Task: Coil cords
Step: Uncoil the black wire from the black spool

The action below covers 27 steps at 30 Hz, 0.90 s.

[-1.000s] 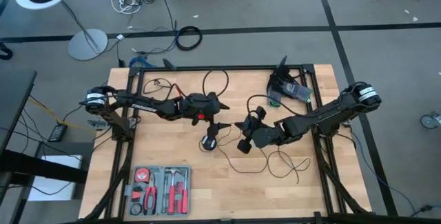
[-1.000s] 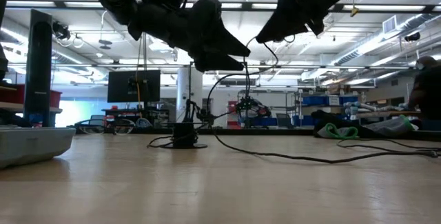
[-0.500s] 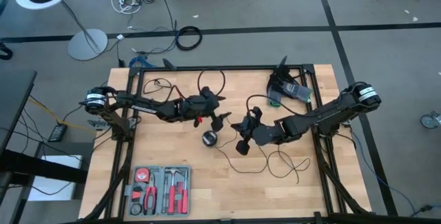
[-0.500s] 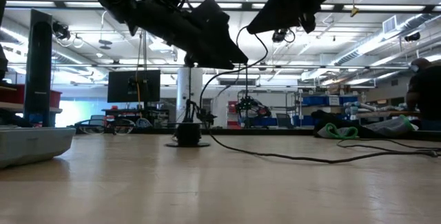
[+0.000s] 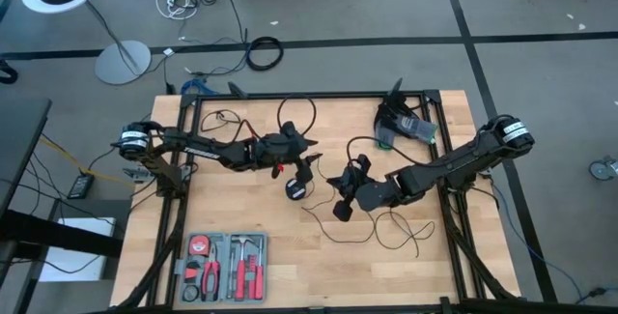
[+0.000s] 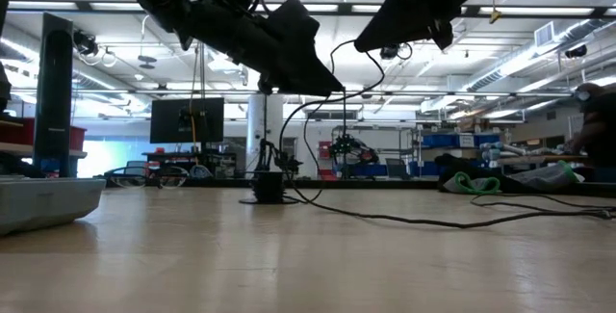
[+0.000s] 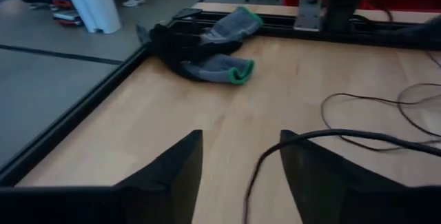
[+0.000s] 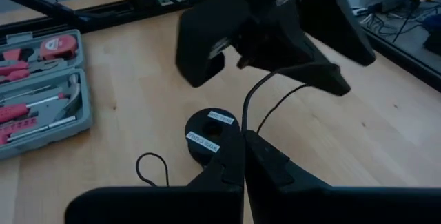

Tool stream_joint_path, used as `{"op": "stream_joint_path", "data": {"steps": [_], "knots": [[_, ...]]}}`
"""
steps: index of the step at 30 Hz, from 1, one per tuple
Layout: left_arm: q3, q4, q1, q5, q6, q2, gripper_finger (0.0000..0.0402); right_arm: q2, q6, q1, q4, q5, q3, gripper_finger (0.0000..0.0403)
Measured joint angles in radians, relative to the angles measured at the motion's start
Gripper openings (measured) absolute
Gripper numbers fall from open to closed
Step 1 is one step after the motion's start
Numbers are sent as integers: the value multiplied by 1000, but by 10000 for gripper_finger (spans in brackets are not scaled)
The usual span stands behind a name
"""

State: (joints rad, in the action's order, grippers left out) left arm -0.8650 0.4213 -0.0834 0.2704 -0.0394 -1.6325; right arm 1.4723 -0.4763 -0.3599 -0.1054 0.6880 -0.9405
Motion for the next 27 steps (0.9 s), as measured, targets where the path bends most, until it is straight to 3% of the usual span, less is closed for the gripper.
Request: {"op": "stream_joint_path", "data": {"steps": [8, 16, 21, 27], "knots": [[0, 0, 0, -21, 8, 0, 159, 0, 14, -11, 29, 1, 0, 0], [0, 1, 0, -53, 9, 0, 158, 0, 238, -55, 201, 58, 0, 0], [0, 35, 1, -127, 10, 0, 157, 0, 200, -45, 175, 60, 0, 0], [0, 23, 0, -125, 10, 0, 123, 0, 163, -48, 152, 59, 0, 0]]}}
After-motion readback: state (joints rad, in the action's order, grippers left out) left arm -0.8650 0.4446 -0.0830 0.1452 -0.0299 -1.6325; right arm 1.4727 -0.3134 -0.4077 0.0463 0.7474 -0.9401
